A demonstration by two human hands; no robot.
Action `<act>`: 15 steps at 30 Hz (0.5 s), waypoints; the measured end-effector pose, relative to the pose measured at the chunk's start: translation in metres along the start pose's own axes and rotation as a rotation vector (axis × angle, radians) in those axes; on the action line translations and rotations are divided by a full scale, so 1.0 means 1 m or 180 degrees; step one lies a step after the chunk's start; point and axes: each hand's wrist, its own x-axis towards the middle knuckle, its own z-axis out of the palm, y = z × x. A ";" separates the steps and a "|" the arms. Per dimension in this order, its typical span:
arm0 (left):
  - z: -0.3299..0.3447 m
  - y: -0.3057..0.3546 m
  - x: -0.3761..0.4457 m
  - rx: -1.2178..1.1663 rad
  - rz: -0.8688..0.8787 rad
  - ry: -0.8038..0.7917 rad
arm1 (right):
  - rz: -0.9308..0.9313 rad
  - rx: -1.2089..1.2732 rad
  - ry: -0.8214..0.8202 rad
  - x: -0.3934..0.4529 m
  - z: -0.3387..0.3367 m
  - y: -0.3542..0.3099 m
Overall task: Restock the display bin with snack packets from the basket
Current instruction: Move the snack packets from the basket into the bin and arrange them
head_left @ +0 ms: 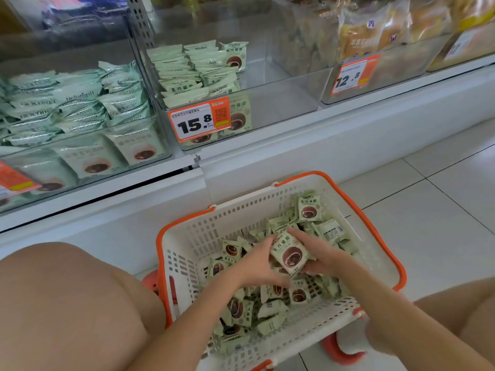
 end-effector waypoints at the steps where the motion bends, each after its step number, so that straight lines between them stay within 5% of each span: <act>1: -0.001 0.009 -0.003 0.0011 0.0123 0.0202 | -0.0158 0.0192 0.0114 -0.006 0.002 -0.005; 7: -0.009 0.038 -0.027 0.0749 0.0653 0.1378 | -0.1150 0.0863 0.0222 -0.037 0.019 -0.023; 12: -0.034 0.045 -0.050 0.1065 0.0827 0.1730 | -0.1795 0.0243 -0.0003 -0.060 0.021 -0.036; 15: -0.055 0.056 -0.063 0.1988 0.1016 0.1645 | -0.2089 -0.0500 0.0138 -0.072 0.017 -0.052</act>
